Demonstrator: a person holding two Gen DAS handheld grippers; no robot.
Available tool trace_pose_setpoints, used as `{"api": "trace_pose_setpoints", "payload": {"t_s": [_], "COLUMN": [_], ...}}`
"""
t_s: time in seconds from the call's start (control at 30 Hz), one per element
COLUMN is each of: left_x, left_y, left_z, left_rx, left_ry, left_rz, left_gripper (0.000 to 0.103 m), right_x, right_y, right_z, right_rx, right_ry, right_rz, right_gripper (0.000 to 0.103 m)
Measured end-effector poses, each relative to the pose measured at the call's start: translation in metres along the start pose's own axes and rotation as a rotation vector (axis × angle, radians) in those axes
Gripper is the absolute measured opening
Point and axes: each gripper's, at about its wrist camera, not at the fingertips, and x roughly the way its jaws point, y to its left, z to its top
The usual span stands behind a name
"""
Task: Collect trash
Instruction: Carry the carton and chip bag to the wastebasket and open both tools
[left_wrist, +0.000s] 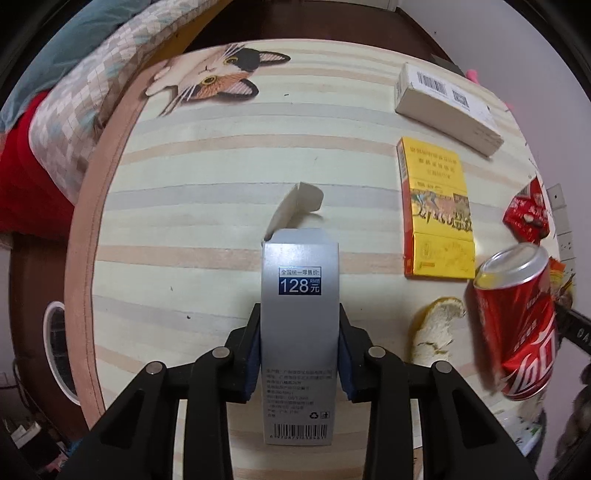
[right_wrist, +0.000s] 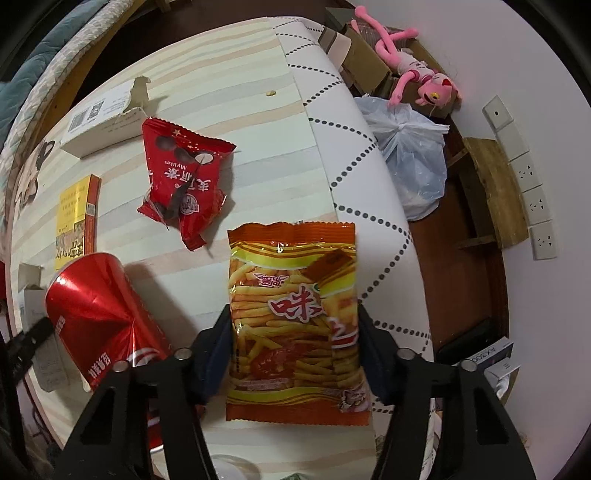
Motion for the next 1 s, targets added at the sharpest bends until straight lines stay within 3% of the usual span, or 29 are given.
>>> {"api": "trace_pose_setpoints", "payload": {"t_s": [0.07,0.23,0.6,1.0], "left_x": [-0.004,-0.040,-0.129,-0.192], "left_y": [-0.002,0.001,0.008,0.036], "left_z": [-0.001,-0.025,-0.071,-0.104], "left_rx": [-0.009,-0.015,-0.039,-0.085], "left_ry": [-0.016,-0.093,-0.285,-0.402], "left_rz": [-0.001,0.015,-0.004,-0.070], "left_gripper": [0.030,0.030,0.030,0.030], "right_x": [-0.004,-0.019,-0.087,-0.180], "right_y": [0.001,-0.001,0.005,0.031], "right_z": [-0.003,-0.009,-0.036,-0.096], "right_rx": [-0.005,-0.010,-0.053,-0.152], "right_ry": [-0.005,-0.035,-0.142,-0.258], "right_rz": [-0.004,0.019,0.116,0.260], "right_gripper": [0.048,0.038,0.033,0.033]}}
